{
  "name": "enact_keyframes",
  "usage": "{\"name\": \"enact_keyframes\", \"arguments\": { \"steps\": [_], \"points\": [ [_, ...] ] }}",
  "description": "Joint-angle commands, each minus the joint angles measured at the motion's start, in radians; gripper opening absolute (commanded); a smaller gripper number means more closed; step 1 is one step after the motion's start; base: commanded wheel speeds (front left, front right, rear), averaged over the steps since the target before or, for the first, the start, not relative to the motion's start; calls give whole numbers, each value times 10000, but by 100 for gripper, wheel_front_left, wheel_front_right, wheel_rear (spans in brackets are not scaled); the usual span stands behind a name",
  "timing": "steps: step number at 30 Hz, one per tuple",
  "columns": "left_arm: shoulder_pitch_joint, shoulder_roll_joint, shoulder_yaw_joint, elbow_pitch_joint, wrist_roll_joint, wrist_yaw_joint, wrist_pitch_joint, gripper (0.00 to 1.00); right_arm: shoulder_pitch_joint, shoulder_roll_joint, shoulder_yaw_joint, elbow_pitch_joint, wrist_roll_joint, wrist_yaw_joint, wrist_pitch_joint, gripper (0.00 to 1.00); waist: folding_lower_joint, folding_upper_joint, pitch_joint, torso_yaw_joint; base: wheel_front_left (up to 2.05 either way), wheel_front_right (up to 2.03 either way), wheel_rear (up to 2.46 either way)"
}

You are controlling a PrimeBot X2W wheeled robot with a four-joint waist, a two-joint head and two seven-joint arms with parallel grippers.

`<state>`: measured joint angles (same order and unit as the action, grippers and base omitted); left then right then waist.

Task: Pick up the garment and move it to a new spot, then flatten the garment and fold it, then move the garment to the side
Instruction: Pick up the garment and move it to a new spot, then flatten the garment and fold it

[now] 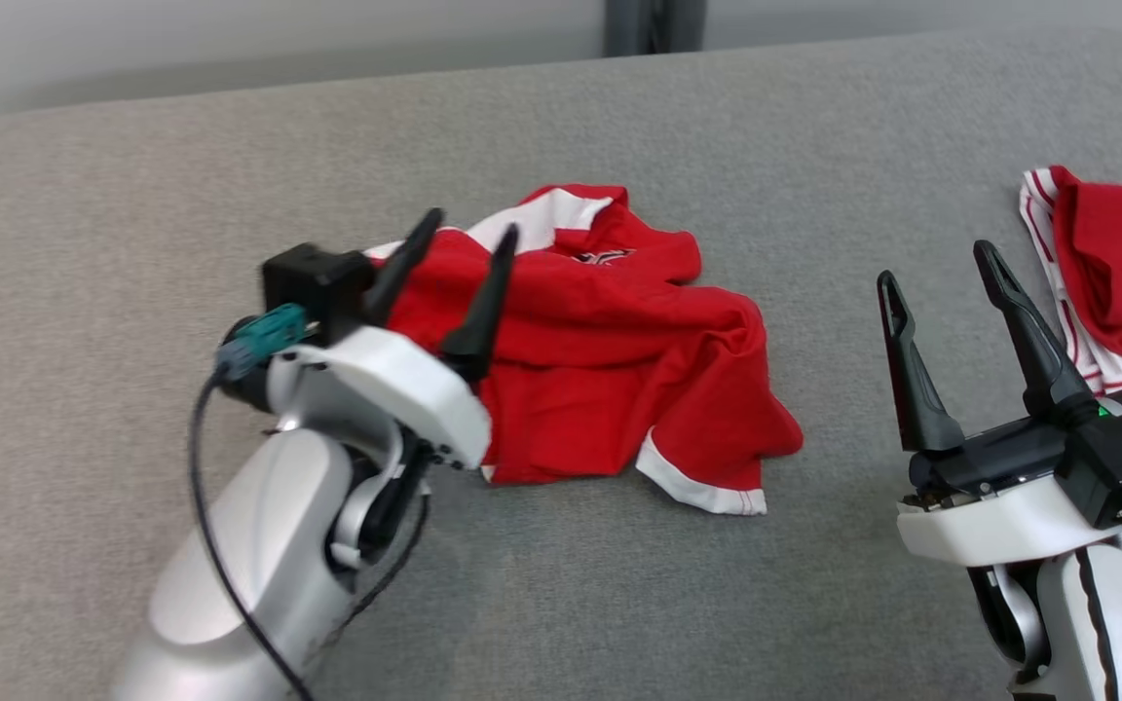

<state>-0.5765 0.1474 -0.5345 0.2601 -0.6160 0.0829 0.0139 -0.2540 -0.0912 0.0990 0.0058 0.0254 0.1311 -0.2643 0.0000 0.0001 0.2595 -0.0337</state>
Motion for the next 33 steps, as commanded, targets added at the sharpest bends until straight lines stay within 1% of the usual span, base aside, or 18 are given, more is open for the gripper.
{"name": "enact_keyframes", "arguments": {
  "steps": [1,4,6,8,10,13,16,20,25,29,32,33],
  "points": [
    [283,232,205,-78,37,96,-278,100,133,-122,19,19,52,-8,-15,100,0,-1,-361,391,0,0,0],
    [813,557,646,-212,-191,154,-823,100,256,-222,117,95,135,-8,-15,100,0,-1,-625,697,0,0,0],
    [1202,865,886,-239,-93,242,-1252,100,373,-275,184,149,197,-8,-16,100,0,-1,-789,893,0,0,0],
    [1618,1047,993,-205,41,382,-1658,100,504,-332,216,214,240,-8,-16,100,0,-1,-925,1088,0,0,0],
    [2012,1054,1107,-194,-8,493,-1994,100,642,-349,238,270,282,-8,-16,100,0,-1,-1061,1238,0,0,0],
    [2583,1040,1284,-240,-114,463,-2384,100,812,-321,270,355,319,-8,-15,100,0,-1,-1253,1386,0,0,0],
    [3155,855,1442,-325,-156,552,-2616,100,932,-254,293,398,354,-8,-15,100,0,-1,-1409,1452,0,0,0],
    [3550,671,1501,-406,-24,429,-2741,100,988,-237,286,420,391,-8,-15,100,0,-1,-1479,1487,0,0,0],
    [3449,420,1316,-286,226,250,-2773,100,857,-225,312,368,398,-8,-15,100,0,-1,-1345,1388,0,0,0],
    [3204,207,789,132,420,-75,-2602,100,759,-196,312,341,383,-8,-15,100,0,-1,-1083,1089,0,0,0],
    [2988,219,198,556,653,-364,-2109,100,676,-168,276,316,359,-8,-15,100,0,-1,-914,847,0,0,0],
    [2988,219,198,556,653,-364,-2109,100,676,-168,276,316,359,-8,-15,100,0,-1,-914,847,0,0,0]
  ]
}}
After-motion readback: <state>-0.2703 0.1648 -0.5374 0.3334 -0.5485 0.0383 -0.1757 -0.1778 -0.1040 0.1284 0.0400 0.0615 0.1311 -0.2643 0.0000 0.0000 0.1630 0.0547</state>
